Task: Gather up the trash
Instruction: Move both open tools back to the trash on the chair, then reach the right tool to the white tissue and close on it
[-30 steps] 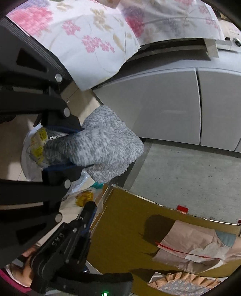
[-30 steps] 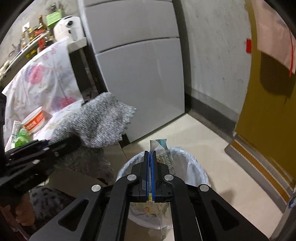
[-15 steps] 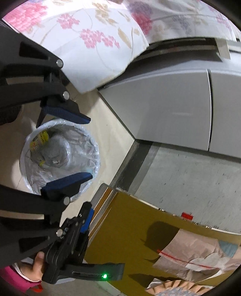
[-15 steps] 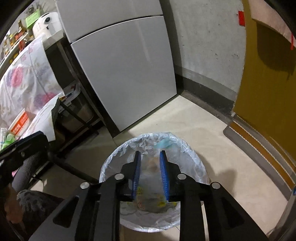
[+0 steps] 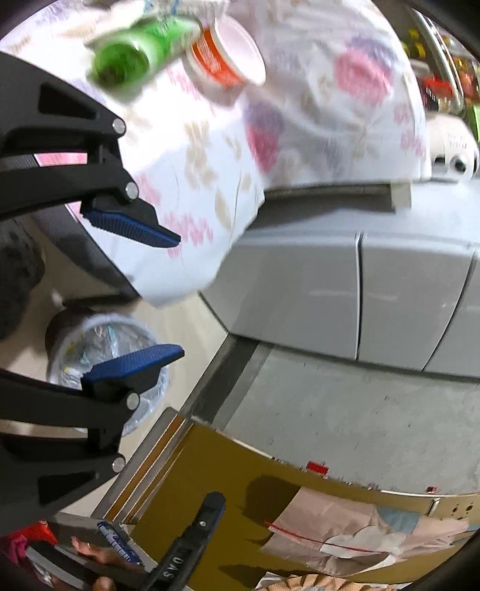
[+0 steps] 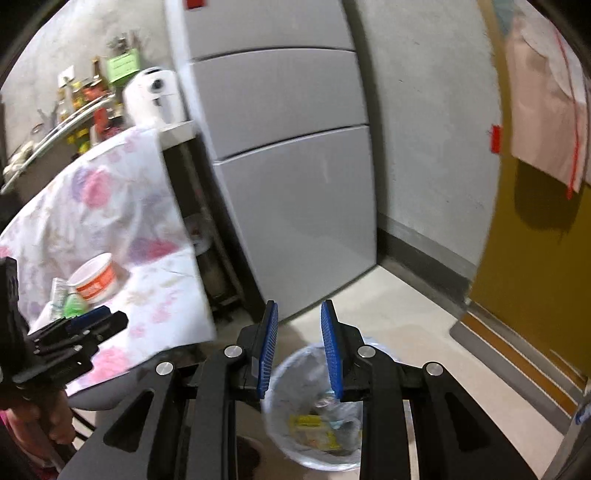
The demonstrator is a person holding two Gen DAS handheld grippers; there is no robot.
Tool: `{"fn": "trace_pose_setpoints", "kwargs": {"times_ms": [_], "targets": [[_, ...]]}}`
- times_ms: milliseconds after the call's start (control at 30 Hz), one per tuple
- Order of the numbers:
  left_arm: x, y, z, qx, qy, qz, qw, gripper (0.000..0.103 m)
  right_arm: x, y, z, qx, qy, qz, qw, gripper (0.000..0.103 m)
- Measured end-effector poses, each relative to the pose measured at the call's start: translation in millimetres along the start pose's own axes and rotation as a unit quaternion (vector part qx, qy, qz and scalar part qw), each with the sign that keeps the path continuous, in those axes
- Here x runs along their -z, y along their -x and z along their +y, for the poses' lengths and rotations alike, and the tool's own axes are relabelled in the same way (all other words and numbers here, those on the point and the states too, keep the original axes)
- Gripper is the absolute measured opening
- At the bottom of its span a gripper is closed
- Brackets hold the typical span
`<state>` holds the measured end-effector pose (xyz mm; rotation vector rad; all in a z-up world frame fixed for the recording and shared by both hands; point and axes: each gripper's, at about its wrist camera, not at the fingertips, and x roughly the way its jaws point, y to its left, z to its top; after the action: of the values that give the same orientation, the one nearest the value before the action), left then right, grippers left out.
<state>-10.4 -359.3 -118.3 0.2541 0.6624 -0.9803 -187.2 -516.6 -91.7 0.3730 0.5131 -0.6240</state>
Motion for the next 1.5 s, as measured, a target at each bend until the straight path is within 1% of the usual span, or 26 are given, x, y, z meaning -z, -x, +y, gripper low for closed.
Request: {"fn": "trace_pose_setpoints", "kwargs": {"times_ms": [33,67,100,200,267,333,400,467,500,533,600,700,733,833,933,1067,1133,1167,1300,1467,1500], "targets": [[2.5,7.3,6.4,-0.012,0.002,-0.001,0.9999,0.054,-1.2,0.5,10.4,-0.012,0.007,0.009,1.000,0.028],[5.6,15.5,14.4,-0.028,0.007,0.002,0.9996,0.054,-1.4,0.3,24.7,-0.040,0.016,0.019,0.999,0.028],[9.3,23.9,23.9,-0.031,0.017,0.004,0.9994,0.054,-1.2,1.7,33.3,-0.055,0.022,0.019,0.998,0.028],[20.7,44.5,47.7,-0.053,0.037,0.009,0.9979,0.053,1.0,3.5,73.2,-0.079,0.057,0.020,0.995,0.027],[28.6,59.5,66.9,-0.076,0.049,0.012,0.9958,0.054,2.1,1.3,100.3,-0.100,0.076,0.026,0.992,0.027],[36.6,75.1,87.8,-0.099,0.065,0.013,0.9929,0.054,4.1,-3.8,129.3,-0.127,0.094,0.038,0.987,0.027],[42.2,88.3,104.6,-0.119,0.078,0.014,0.9897,0.053,6.8,-7.9,152.6,-0.146,0.111,0.044,0.982,0.027],[48.9,103.8,124.1,-0.138,0.095,0.012,0.9857,0.054,10.4,-9.8,179.5,-0.177,0.128,0.050,0.975,0.027],[53.3,112.6,135.2,-0.148,0.105,0.012,0.9834,0.054,11.8,-11.2,192.8,-0.190,0.135,0.053,0.971,0.031],[55.9,118.4,142.2,-0.154,0.111,0.010,0.9817,0.054,13.5,-12.8,207.2,-0.198,0.145,0.055,0.968,0.042],[65.3,136.0,163.9,-0.171,0.133,0.005,0.9762,0.058,17.5,-11.8,229.8,-0.216,0.167,0.053,0.961,0.051],[76.3,154.0,191.4,-0.200,0.158,0.006,0.9671,0.060,23.9,-12.9,265.0,-0.241,0.203,0.055,0.947,0.054],[80.1,159.9,200.9,-0.212,0.164,0.007,0.9634,0.060,25.5,-14.8,273.9,-0.246,0.210,0.055,0.945,0.055],[90.0,174.9,224.9,-0.232,0.182,0.012,0.9555,0.063,31.9,-21.6,298.2,-0.264,0.236,0.063,0.933,0.057],[100.3,186.6,249.2,-0.253,0.207,0.018,0.9449,0.065,39.8,-30.8,322.1,-0.275,0.262,0.070,0.922,0.057],[109.2,190.4,269.2,-0.271,0.224,0.022,0.9360,0.066,49.5,-50.3,350.5,-0.293,0.285,0.089,0.908,0.057],[112.6,186.9,278.8,-0.279,0.233,0.025,0.9315,0.066,53.3,-59.8,362.6,-0.293,0.296,0.095,0.904,0.056],[114.1,185.0,282.9,-0.281,0.236,0.026,0.9299,0.066,54.6,-65.3,369.5,-0.295,0.302,0.099,0.901,0.056],[116.4,175.8,293.0,-0.283,0.238,0.032,0.9286,0.066,57.2,-81.8,390.7,-0.297,0.325,0.103,0.892,0.056],[114.9,166.4,302.7,-0.285,0.242,0.036,0.9267,0.066,56.9,-105.4,411.0,-0.298,0.340,0.113,0.885,0.049],[114.2,165.9,304.6,-0.286,0.243,0.035,0.9262,0.066,56.8,-110.0,414.2,-0.297,0.344,0.116,0.883,0.045]]}}
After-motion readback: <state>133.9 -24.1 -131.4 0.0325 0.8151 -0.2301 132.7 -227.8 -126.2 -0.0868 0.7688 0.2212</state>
